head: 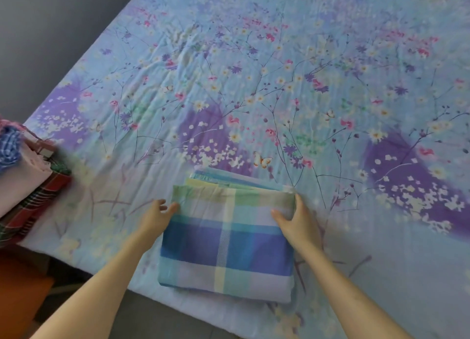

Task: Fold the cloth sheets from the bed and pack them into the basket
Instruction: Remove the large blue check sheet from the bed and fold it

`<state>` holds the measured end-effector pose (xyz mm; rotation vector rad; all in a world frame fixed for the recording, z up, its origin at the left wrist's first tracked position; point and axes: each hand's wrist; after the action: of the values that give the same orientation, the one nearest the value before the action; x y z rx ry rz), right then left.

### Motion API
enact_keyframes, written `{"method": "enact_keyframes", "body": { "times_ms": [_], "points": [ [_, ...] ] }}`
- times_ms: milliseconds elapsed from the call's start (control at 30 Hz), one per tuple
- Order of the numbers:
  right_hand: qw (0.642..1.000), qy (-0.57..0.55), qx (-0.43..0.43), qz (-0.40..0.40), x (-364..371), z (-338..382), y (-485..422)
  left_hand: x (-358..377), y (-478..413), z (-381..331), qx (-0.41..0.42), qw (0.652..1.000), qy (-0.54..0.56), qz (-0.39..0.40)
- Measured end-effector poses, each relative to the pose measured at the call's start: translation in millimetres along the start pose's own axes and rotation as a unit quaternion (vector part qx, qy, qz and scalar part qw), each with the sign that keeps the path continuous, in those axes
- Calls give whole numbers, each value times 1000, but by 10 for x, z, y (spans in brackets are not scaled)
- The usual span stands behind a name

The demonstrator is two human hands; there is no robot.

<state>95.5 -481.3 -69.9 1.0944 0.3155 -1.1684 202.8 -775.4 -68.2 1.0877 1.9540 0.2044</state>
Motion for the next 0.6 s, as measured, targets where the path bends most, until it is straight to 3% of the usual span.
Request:
{"method": "enact_keyframes", "body": {
  "times_ms": [100, 200, 333, 600],
  "points": [
    [981, 168, -94, 18, -16, 118, -271, 83, -166, -83, 49, 998, 31, 12],
    [969, 211, -101, 77, -130, 251, -431, -15, -209, -171, 77, 995, 38, 57],
    [964, 197, -148, 99, -294, 225, -302, -227, 11, -253, 131, 981, 70, 124],
    [968, -4, -188, 166, -566, 267, -406, -123, -201, -562, 169, 975, 130, 64]
  ]
}}
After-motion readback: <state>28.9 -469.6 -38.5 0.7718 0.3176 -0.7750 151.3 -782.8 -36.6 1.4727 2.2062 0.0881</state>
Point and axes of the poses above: each hand's wrist, its own y-axis away from the middle knuckle, its own x-axis out of the palm, z = x × y, and after that the axes turned 9 degrees about x, right-handed
